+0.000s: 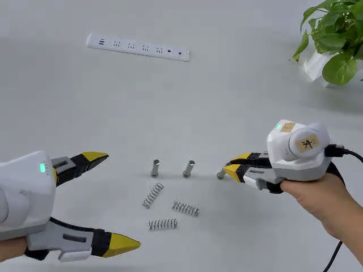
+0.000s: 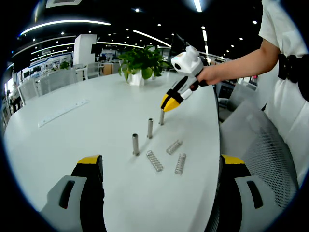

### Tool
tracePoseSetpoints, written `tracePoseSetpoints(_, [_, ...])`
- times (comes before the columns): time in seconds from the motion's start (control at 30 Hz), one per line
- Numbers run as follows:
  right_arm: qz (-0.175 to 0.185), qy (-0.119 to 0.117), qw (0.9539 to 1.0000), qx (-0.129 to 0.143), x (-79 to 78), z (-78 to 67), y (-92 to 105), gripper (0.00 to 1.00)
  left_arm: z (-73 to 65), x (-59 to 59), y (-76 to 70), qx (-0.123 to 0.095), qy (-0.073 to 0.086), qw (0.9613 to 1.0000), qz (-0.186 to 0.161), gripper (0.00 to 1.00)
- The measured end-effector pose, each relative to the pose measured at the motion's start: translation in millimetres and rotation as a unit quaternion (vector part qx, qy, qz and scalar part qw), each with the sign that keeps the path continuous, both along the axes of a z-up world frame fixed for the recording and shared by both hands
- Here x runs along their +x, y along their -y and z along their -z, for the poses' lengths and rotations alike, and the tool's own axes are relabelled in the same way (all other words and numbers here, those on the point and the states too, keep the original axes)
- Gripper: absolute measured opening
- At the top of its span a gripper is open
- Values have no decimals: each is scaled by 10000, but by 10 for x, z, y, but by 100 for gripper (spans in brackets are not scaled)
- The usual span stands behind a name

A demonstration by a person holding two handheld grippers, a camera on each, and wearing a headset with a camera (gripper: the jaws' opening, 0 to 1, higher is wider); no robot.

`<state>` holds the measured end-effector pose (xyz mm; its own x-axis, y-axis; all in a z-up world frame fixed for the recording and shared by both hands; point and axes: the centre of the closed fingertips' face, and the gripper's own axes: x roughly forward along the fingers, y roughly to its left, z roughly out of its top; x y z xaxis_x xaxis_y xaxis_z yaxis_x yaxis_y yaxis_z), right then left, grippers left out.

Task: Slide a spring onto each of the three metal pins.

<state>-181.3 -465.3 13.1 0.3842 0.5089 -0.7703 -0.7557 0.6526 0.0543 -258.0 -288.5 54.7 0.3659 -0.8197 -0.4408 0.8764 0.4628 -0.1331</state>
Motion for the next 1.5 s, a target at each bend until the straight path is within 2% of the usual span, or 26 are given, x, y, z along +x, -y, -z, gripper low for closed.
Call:
tracePoseSetpoints(0.6, [65, 84, 9999, 121, -27, -94, 33, 18, -28, -5, 1, 43, 13, 10000, -17, 99])
tracePoseSetpoints(0.97, [81, 157, 9996, 236, -77, -172, 91, 28, -34, 0, 10, 69, 13, 9999, -82, 99])
tracePoseSetpoints(1.1, [93, 192, 9991, 372, -103, -233, 117, 33, -40, 6, 7, 77, 24, 9999, -126, 99])
tracePoseSetpoints(1.37, [-40, 239, 9989, 410, -196, -286, 229, 44, -42, 15, 11, 161, 46, 9997, -203, 99])
tracePoseSetpoints(1.5, [-133, 306, 9983, 477, -260, -321, 273, 51, -6, 31, -12, 274, -45, 9991, -312, 97])
